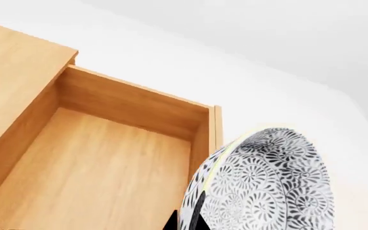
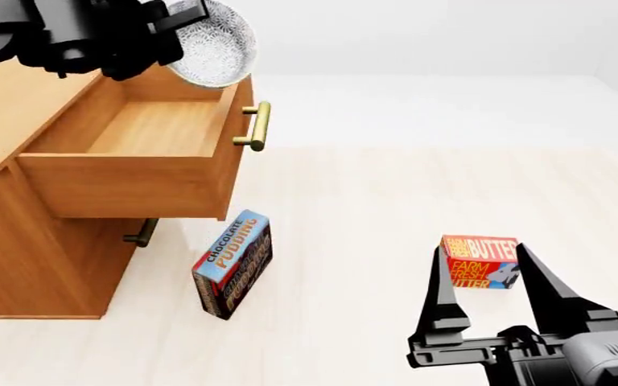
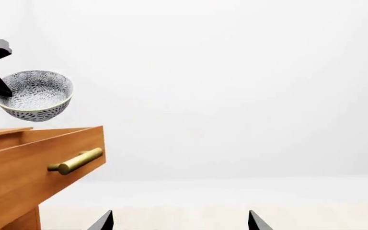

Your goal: Put the bowl in the top drawer of the cabinet.

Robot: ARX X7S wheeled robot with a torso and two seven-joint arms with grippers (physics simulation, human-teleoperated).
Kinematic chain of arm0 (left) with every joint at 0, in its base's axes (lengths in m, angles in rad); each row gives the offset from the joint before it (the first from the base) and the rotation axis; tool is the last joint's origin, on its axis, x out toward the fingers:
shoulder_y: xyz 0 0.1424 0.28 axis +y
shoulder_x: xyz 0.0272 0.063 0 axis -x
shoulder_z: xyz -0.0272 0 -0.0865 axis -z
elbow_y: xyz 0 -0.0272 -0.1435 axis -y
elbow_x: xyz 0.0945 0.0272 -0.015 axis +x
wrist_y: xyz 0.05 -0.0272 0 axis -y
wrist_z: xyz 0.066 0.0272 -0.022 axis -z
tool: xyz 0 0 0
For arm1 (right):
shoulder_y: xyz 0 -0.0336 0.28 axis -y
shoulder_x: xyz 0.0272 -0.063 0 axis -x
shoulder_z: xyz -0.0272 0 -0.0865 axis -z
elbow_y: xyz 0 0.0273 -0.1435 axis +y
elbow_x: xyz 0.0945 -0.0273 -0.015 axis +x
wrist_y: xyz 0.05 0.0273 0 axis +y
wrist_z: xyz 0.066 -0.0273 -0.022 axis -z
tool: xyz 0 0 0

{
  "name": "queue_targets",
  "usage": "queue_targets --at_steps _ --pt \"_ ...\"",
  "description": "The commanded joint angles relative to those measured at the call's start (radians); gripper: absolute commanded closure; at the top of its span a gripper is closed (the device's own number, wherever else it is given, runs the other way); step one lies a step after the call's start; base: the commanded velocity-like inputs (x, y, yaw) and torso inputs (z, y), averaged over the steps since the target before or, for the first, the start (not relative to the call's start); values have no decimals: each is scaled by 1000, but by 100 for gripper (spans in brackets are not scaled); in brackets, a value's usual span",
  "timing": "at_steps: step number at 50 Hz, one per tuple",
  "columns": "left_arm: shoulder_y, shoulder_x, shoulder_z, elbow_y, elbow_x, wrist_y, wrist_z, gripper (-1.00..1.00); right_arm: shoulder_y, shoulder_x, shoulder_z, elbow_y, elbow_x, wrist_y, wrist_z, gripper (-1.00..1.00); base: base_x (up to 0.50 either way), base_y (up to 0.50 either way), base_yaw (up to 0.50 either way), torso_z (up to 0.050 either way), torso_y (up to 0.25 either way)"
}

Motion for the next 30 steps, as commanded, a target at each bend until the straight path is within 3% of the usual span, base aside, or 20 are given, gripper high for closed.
queue_targets --at_steps 1,30 --pt "15 -48 -34 -9 -1 56 -26 100 6 3 -6 1 -2 5 3 -100 0 0 0 0 0" --pt "71 -28 55 -57 133 158 -138 100 -4 11 -13 -11 -5 2 13 -100 0 0 0 0 1"
